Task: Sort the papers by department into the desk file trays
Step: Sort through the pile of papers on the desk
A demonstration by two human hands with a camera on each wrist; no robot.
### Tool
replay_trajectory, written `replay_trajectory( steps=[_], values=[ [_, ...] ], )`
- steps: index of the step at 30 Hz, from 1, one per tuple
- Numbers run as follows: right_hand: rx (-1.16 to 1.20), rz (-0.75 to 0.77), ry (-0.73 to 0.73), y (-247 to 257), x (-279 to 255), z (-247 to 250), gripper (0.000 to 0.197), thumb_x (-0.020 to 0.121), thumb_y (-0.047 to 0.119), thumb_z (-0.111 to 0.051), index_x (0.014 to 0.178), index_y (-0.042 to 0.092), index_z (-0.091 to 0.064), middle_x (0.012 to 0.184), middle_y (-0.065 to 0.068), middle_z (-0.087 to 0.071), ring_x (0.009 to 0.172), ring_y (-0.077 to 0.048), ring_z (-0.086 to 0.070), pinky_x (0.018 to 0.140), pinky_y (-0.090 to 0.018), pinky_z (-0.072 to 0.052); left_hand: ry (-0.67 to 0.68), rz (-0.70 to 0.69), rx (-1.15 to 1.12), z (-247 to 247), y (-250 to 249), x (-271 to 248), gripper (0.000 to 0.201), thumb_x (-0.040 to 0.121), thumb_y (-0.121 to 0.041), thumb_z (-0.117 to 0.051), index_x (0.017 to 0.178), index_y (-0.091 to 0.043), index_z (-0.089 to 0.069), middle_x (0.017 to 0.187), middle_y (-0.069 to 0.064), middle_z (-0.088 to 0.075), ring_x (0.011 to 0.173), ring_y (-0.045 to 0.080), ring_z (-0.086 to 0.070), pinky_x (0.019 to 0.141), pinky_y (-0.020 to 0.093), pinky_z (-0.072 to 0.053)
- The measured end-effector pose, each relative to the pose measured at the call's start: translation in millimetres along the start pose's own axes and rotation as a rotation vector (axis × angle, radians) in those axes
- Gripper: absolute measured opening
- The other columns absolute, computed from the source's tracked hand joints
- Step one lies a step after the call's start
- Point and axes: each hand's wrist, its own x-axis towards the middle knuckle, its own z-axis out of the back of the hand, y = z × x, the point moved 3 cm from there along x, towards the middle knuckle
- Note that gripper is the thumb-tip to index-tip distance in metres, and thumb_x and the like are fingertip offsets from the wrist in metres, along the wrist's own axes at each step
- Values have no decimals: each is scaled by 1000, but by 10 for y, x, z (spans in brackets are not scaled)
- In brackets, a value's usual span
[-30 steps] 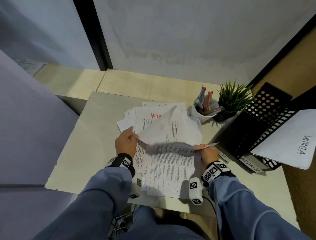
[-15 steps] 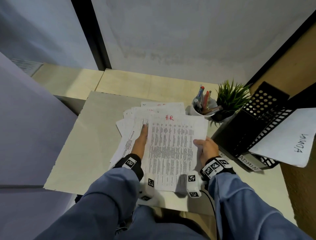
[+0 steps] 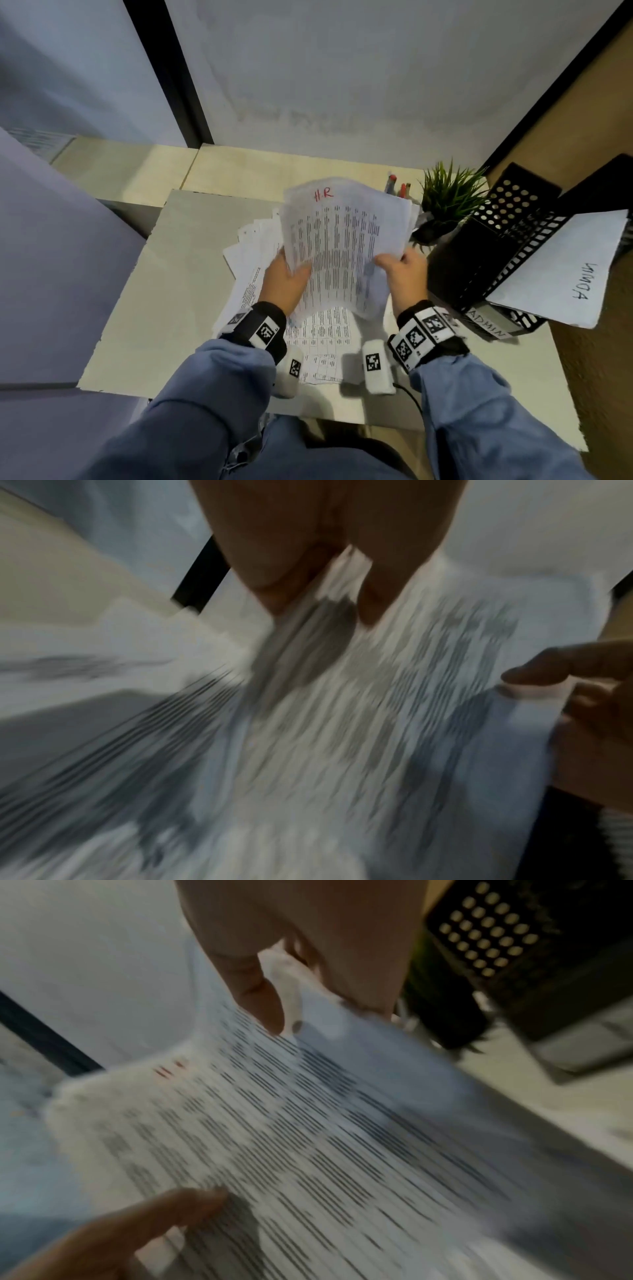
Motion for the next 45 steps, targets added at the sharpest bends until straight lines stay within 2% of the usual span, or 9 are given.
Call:
replay_trajectory(
  steps=[4, 6, 10, 14, 18, 20, 26, 33, 45],
  values=[
    [-82, -276, 2, -505, 7, 84, 16, 80, -2, -58, 96, 1, -62, 98, -10, -66, 100, -29, -61, 87, -38, -49, 99, 177, 107, -51, 340, 3, 22, 88, -17, -58, 108, -7, -56, 103, 12, -65, 87, 27, -64, 59, 19, -49],
    [-22, -271, -62, -476, 29, 193, 21, 79, 0, -60, 99, -7, -61, 95, -12, -66, 92, -29, -63, 88, -42, -52, 62, 76, 25, -13, 110, 10, 13, 90, -18, -58, 99, -10, -61, 96, 12, -69, 86, 28, -68, 65, 26, -55],
    [166, -155, -156, -224, 97, 496, 16, 84, -8, -56, 98, -2, -62, 81, -6, -62, 72, -17, -59, 58, -18, -52, 53, -245, 101, -81, -616, 49, 23, 87, -27, -57, 85, -4, -59, 70, 10, -56, 61, 15, -49, 60, 24, -42],
    [-106, -32, -240, -294, 262, 901, 15, 80, 3, -64, 66, 6, -60, 66, -7, -54, 63, -17, -50, 64, -31, -43, 159, -457, 264, -396, -1363, 68, 18, 89, -17, -53, 73, -12, -56, 57, 0, -50, 46, 14, -42, 44, 26, -38],
    [-752, -63, -212, -563, 272, 1146, 30, 88, 13, -57, 115, 3, -65, 116, -19, -58, 105, -33, -58, 93, -34, -44, 190, -644, 497, -861, -1892, 121, 18, 88, -10, -49, 71, -12, -55, 59, -2, -50, 59, 19, -45, 53, 25, -28],
    [-893, -83, -152, -672, 218, 1179, 33, 91, 8, -50, 122, 0, -60, 124, -21, -52, 112, -34, -55, 97, -31, -41, 212, -679, 556, -1138, -2013, 141, 17, 88, -9, -46, 73, -12, -54, 62, -1, -51, 64, 21, -45, 57, 25, -29],
    [-969, -57, -91, -771, 113, 1173, 29, 92, 2, -43, 111, -4, -63, 119, -19, -48, 103, -32, -56, 87, -29, -43, 264, -562, 585, -1940, -1904, 326, 20, 87, -7, -44, 87, -3, -64, 86, 18, -66, 82, 34, -62, 77, 39, -51],
    [-949, -26, -22, -768, 88, 1218, 36, 89, 1, -44, 122, 0, -58, 122, -17, -48, 106, -30, -56, 92, -27, -41, 345, -355, 697, -2393, -1519, 445, 27, 90, -10, -52, 116, -6, -53, 109, 18, -63, 106, 34, -58, 94, 44, -49],
    [-927, -3, -3, -760, 49, 1214, 34, 89, 0, -47, 121, -6, -57, 124, -16, -48, 108, -30, -56, 95, -25, -39, 307, -315, 629, -2325, -1468, 532, 26, 95, -9, -44, 117, -5, -56, 115, 20, -61, 106, 36, -59, 91, 42, -47]
  ],
)
